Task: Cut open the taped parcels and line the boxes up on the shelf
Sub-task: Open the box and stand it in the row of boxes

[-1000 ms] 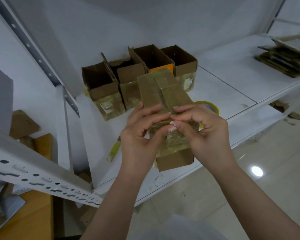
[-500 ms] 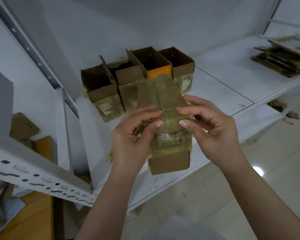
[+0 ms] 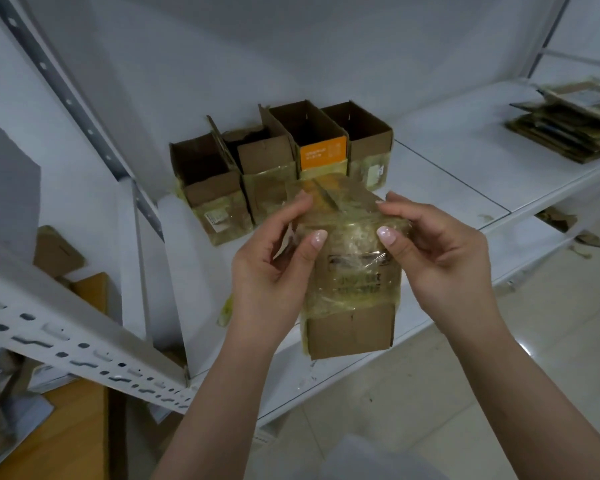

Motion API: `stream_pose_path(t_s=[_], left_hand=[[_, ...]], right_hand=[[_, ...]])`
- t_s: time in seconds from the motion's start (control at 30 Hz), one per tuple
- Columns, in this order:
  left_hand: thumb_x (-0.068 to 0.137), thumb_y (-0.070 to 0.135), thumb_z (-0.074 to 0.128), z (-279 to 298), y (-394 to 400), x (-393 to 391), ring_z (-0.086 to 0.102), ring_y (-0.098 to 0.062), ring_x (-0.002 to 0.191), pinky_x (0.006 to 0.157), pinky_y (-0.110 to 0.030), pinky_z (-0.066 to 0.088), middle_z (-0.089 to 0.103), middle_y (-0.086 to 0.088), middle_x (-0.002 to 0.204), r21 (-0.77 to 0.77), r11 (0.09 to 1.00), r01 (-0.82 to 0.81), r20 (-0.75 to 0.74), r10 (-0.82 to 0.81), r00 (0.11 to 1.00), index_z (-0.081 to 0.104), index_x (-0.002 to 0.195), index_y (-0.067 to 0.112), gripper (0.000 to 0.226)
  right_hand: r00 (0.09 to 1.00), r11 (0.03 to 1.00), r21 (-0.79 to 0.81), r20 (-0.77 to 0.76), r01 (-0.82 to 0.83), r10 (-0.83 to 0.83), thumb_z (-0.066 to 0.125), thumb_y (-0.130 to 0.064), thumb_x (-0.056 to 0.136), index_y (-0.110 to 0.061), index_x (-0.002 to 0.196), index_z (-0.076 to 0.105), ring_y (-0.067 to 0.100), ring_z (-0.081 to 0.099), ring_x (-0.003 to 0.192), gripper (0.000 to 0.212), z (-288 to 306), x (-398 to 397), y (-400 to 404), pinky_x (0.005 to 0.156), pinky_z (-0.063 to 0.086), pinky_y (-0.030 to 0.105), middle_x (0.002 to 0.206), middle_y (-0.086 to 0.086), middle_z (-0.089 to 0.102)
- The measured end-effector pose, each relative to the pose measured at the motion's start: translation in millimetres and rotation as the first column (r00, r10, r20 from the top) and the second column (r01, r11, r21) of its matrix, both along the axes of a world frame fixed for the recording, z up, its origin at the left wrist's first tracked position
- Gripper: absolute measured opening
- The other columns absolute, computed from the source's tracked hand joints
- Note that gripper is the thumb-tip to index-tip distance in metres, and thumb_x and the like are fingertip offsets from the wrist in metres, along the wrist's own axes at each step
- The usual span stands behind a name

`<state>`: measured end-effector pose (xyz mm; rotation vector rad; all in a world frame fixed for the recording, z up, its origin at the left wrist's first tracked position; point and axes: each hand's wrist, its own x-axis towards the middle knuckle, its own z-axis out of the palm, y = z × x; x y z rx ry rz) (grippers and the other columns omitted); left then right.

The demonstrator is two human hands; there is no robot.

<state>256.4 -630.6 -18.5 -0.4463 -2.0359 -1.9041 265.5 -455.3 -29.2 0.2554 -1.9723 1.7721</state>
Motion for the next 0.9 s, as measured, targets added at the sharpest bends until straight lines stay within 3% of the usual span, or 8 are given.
stream_pose_path(t_s=[0.07,0.17,0.27,0.4,0.6,0.7,0.83,0.9], left_hand=[[0.093,0.029,0.054,2.8,-2.7,0.2,0.06,-0.005,0.118,0.092,-0.019,0.05,0.066,0.006,0.124,0.053,0.997,0.056,-0.02,-0.055,0.998,0.057,0.132,0.007,0.045],[0.1,0.034,0.038,3.9,-4.2,-0.6,0.059,-0.006,0.12,0.095,-0.021,0.049,0.067,0.012,0.124,0.131,0.987,0.092,-0.012,-0.092,0.996,0.051,0.137,0.011,0.046],[0.103,0.043,0.03,1.4,-0.8,-0.5,0.047,-0.01,0.134,0.111,-0.039,0.039,0.057,0.003,0.14,-0.064,0.998,0.011,0.009,-0.011,1.0,0.049,0.139,0.029,0.043],[0.102,0.04,0.026,-2.0,2.6,-1.6,0.043,-0.017,0.137,0.112,-0.045,0.036,0.052,-0.004,0.141,-0.158,0.987,0.035,0.026,-0.032,0.999,0.048,0.139,0.026,0.046],[0.102,0.028,0.029,-3.4,8.9,-1.3,0.043,0.008,0.122,0.097,-0.013,0.035,0.046,0.015,0.125,-0.252,0.967,0.026,-0.017,-0.032,0.999,0.049,0.123,0.019,0.031],[0.102,0.027,0.028,-3.5,9.1,-1.1,0.043,0.012,0.118,0.093,-0.007,0.033,0.046,0.018,0.125,-0.255,0.967,0.024,-0.031,-0.033,0.999,0.048,0.124,0.018,0.031],[0.101,0.035,0.032,-2.1,8.7,0.5,0.046,-0.001,0.125,0.099,-0.027,0.044,0.045,0.014,0.131,-0.26,0.963,0.075,0.016,-0.073,0.997,0.045,0.126,0.023,0.031],[0.1,0.034,0.034,-1.8,9.5,-0.2,0.052,-0.008,0.118,0.095,-0.036,0.049,0.048,0.014,0.127,-0.297,0.955,0.019,0.002,-0.019,1.0,0.046,0.123,0.024,0.028]], right_hand=[[1.0,0.997,-0.08,0.004,0.013,-0.013,0.067,-0.008,0.086,-0.021,0.104,0.069,0.004,0.068,0.096,0.022,3.4,0.8,3.9,0.084,0.056,0.025,0.104,-0.008,0.074],[1.0,0.987,-0.159,0.014,-0.006,0.008,0.069,-0.01,0.086,-0.02,0.101,0.071,0.008,0.07,0.088,0.018,6.6,0.4,9.4,0.075,0.055,0.022,0.095,-0.008,0.075],[0.999,0.986,-0.165,0.022,-0.024,0.028,0.067,-0.01,0.085,-0.02,0.1,0.072,0.01,0.07,0.086,0.018,6.1,0.6,6.4,0.073,0.055,0.022,0.092,-0.007,0.075],[0.999,0.989,-0.145,0.028,-0.016,0.02,0.067,-0.01,0.085,-0.023,0.098,0.072,0.009,0.07,0.086,0.019,7.4,2.0,5.3,0.073,0.055,0.021,0.093,-0.009,0.076],[1.0,0.996,-0.094,0.015,-0.007,0.009,0.069,-0.003,0.086,-0.022,0.096,0.071,0.006,0.07,0.082,0.022,11.8,4.6,4.8,0.072,0.054,0.017,0.09,-0.012,0.075],[1.0,0.995,-0.095,0.026,-0.003,0.006,0.068,0.0,0.086,-0.021,0.096,0.071,0.005,0.07,0.081,0.023,13.1,3.8,4.9,0.07,0.053,0.016,0.089,-0.013,0.075],[0.999,0.996,-0.092,0.043,0.004,-0.001,0.071,-0.003,0.085,-0.023,0.095,0.072,0.009,0.07,0.08,0.022,14.2,3.9,5.1,0.072,0.054,0.018,0.09,-0.01,0.075],[0.999,0.996,-0.092,0.051,0.015,-0.011,0.073,-0.009,0.082,-0.025,0.095,0.072,0.011,0.07,0.079,0.02,13.4,4.3,2.1,0.073,0.054,0.02,0.092,-0.009,0.075]])
